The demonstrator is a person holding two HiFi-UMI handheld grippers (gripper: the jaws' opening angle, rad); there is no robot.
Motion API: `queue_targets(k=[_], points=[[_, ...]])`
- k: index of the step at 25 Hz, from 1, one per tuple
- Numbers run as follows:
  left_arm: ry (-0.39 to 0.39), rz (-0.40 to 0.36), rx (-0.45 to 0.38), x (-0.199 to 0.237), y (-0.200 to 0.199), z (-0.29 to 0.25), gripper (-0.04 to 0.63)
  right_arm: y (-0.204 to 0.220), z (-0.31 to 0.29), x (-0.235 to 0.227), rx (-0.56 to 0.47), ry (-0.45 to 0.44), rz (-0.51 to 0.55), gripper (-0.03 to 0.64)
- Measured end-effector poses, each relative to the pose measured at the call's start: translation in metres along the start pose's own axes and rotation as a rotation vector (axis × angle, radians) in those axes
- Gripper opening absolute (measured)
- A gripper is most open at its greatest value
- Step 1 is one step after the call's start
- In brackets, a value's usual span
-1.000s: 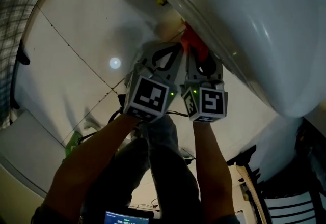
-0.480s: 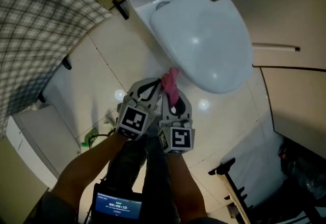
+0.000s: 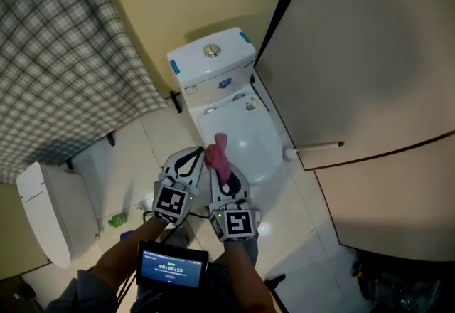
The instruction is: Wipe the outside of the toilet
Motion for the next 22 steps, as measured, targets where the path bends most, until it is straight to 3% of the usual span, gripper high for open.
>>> queue_targets(k=[4, 7, 11, 17, 22], points=[[-0.132, 0.033, -0.039, -0.039, -0.056, -0.028, 0.014, -0.064, 0.013, -0.049, -0.006, -0.147, 0.058, 0.086], [-0.234, 0.064, -0.092, -0.079, -0.100, -0.061, 0.015, -0.115, 0.016, -0.093, -0.040, -0.333, 0.108, 0.086], [-0.423, 0.107, -0.170, -0.117, -0.134, -0.086, 0.015, -0.165, 0.022, -0.139, 0.014, -0.558, 0.161, 0.086], [-0.559, 0.060, -0.169, -0.156, -0.172, -0.072, 0.015, -0.202, 0.048, -0.165, -0.018, -0.630, 0.149, 0.086], [-0.615, 0.102, -0.162, -0.178, -0.200, -0.043, 0.015, -0.216, 0.064, -0.154, -0.028, -0.672, 0.147, 0.084]])
Point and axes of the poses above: the fingertips, and each gripper's own axes: z backward along the fingers, x to its left, y out of its underside, the point moved 6 cm from there along z, backward along the fingers, and after that the axes turned 6 degrees about -x, right-handed, at the moved point
